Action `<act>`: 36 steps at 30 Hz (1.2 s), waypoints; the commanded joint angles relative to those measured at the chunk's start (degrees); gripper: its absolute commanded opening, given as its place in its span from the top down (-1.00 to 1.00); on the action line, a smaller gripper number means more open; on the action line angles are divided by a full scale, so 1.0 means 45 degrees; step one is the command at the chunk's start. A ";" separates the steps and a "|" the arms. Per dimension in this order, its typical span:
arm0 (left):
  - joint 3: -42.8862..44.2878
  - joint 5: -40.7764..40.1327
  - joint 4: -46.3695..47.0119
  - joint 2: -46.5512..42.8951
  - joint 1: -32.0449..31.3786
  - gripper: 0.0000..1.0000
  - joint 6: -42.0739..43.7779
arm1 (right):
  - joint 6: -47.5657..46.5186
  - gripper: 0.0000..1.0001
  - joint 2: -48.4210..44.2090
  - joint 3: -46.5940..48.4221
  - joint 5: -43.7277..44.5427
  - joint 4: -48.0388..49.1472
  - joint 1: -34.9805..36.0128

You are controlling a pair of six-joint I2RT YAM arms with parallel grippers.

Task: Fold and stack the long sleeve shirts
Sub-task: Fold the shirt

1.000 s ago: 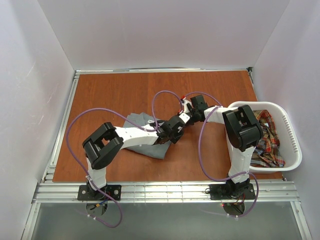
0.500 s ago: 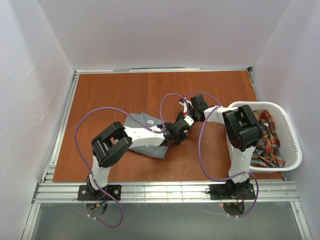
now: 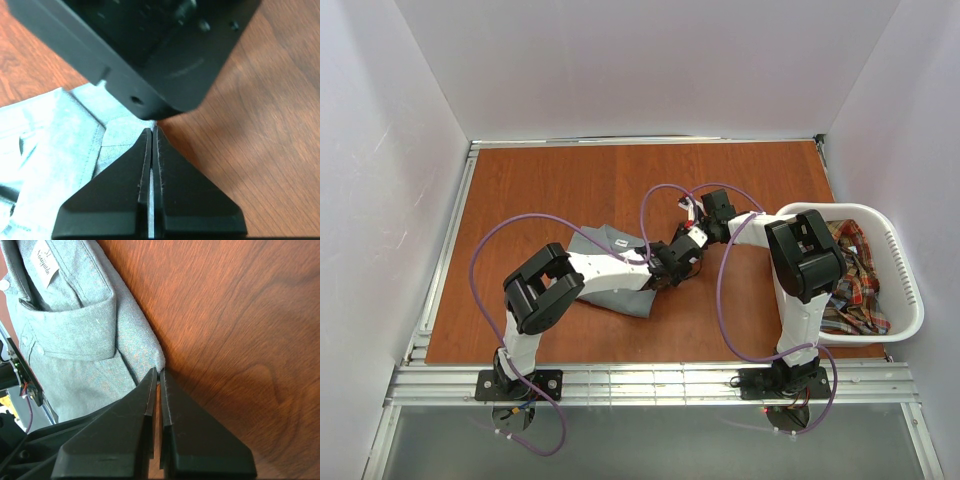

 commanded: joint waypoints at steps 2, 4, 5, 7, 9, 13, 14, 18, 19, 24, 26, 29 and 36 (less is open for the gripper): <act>0.0663 -0.0918 -0.0062 -0.0056 -0.0038 1.00 -0.0535 | -0.0027 0.97 0.0138 -0.0087 -0.0314 0.0282 0.0020; 0.0781 -0.1443 -0.0198 0.0178 -0.0019 1.00 -0.0789 | -0.0027 0.97 0.0119 -0.0106 -0.0314 0.0302 0.0039; 0.0878 -0.1658 -0.0257 0.0275 -0.0019 1.00 -0.1119 | -0.0027 0.97 0.0080 -0.0107 -0.0333 0.0302 0.0020; 0.0956 -0.2051 -0.0452 0.0452 0.0079 1.00 -0.1511 | 0.0012 0.97 0.0080 -0.0126 -0.0353 0.0321 0.0039; 0.1074 -0.1916 -0.0491 0.0530 0.0254 1.00 -0.2037 | -0.0007 0.97 0.0040 -0.0165 -0.0372 0.0341 0.0039; 0.1289 -0.1875 -0.0492 0.0763 0.0353 1.00 -0.2509 | 0.0012 0.97 0.0060 -0.0224 -0.0431 0.0419 0.0039; 0.1347 -0.1933 -0.0492 0.0803 0.0352 1.00 -0.2586 | 0.0012 0.97 0.0041 -0.0243 -0.0470 0.0419 0.0020; 0.1328 -0.2440 -0.0764 0.0941 0.0469 0.89 -0.3403 | 0.0013 0.97 -0.0076 -0.0263 -0.0412 0.0439 0.0059; 0.1309 -0.2519 -0.0823 0.0824 0.0508 0.83 -0.3582 | 0.0012 0.97 -0.0135 -0.0263 -0.0412 0.0439 0.0040; 0.1425 -0.2286 -0.0941 0.0239 0.0587 0.20 -0.4266 | 0.0110 0.63 -0.0466 -0.0088 -0.0392 0.0361 0.0039; 0.1426 -0.1975 -0.0980 -0.0364 0.0606 0.00 -0.4598 | 0.0052 0.53 -0.0662 0.0127 -0.0198 0.0089 0.0039; 0.1348 -0.1817 -0.0999 -0.1417 0.0606 -0.38 -0.5067 | -0.0046 0.35 -0.1150 0.0536 0.0328 -0.0476 0.0001; 0.0938 -0.0395 -0.1078 -0.3412 0.0899 -0.57 -0.5907 | 0.0266 0.03 -0.2320 0.0812 0.0799 -0.0929 -0.0195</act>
